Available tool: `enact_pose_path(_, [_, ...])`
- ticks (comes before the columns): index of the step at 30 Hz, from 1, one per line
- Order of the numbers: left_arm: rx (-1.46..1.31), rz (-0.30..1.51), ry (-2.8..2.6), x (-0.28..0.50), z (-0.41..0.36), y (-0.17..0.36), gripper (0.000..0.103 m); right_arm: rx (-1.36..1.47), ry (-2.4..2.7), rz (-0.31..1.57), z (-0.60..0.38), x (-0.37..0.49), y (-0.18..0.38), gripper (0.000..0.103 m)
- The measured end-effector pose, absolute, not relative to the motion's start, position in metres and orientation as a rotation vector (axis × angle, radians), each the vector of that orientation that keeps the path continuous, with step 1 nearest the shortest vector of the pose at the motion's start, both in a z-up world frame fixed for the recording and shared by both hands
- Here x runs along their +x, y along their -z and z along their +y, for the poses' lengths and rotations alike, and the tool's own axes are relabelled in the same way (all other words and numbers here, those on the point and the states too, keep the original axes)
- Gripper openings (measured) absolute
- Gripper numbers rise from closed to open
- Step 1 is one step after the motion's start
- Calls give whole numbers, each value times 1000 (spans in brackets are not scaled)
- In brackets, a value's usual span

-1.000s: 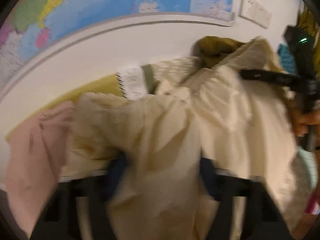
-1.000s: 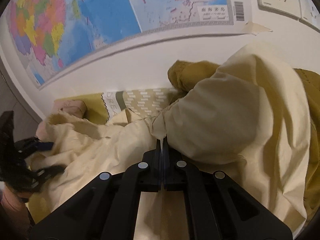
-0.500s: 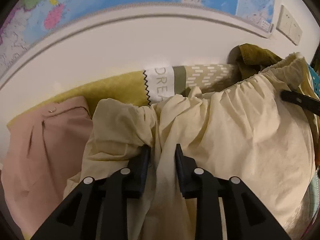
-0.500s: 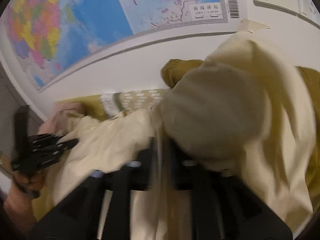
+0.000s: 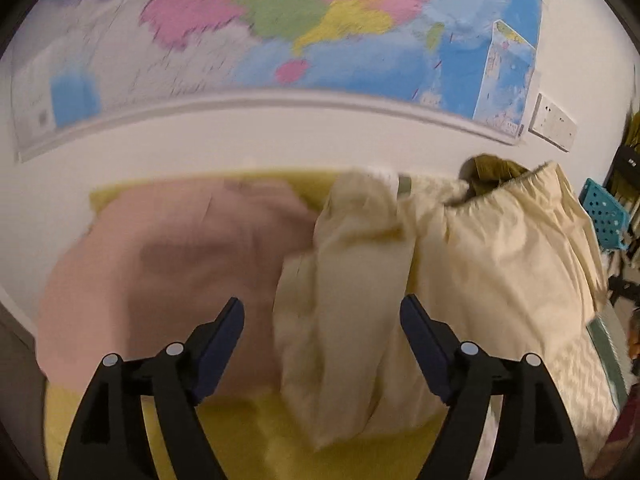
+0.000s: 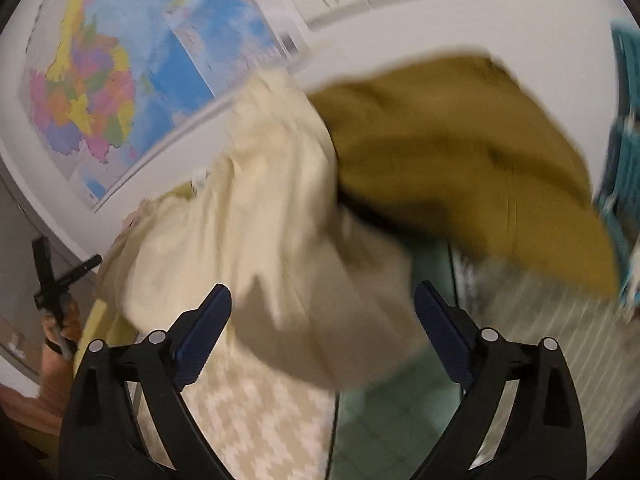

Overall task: Fold large clothes
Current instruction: 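Lower the folded cream garment onto the bed and open both grippers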

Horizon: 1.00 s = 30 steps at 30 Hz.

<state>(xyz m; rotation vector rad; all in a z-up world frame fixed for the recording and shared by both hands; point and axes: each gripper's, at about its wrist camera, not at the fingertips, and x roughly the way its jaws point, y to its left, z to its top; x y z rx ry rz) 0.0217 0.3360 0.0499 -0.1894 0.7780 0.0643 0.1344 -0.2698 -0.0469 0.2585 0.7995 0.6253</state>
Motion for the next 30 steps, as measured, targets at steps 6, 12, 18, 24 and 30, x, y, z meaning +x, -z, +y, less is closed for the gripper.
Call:
enact_pose_path(6, [-209, 828, 19, 17, 321, -14, 87, 248, -649, 828, -249, 138, 74, 98])
enact_pose_path(12, [-235, 851, 69, 35, 296, 11, 64, 253, -675, 824, -235, 144, 75, 49])
enact_pose_path(18, [-329, 818, 89, 19, 291, -19, 16, 311, -774, 830, -248, 127, 47, 20])
enact_pose_path(24, [-414, 821, 204, -40, 287, -34, 20, 327, -849, 725, -294, 74, -3, 19])
enact_pose_path(30, [-376, 959, 122, -49, 276, 14, 65, 282, -652, 979, -317, 77, 68, 41])
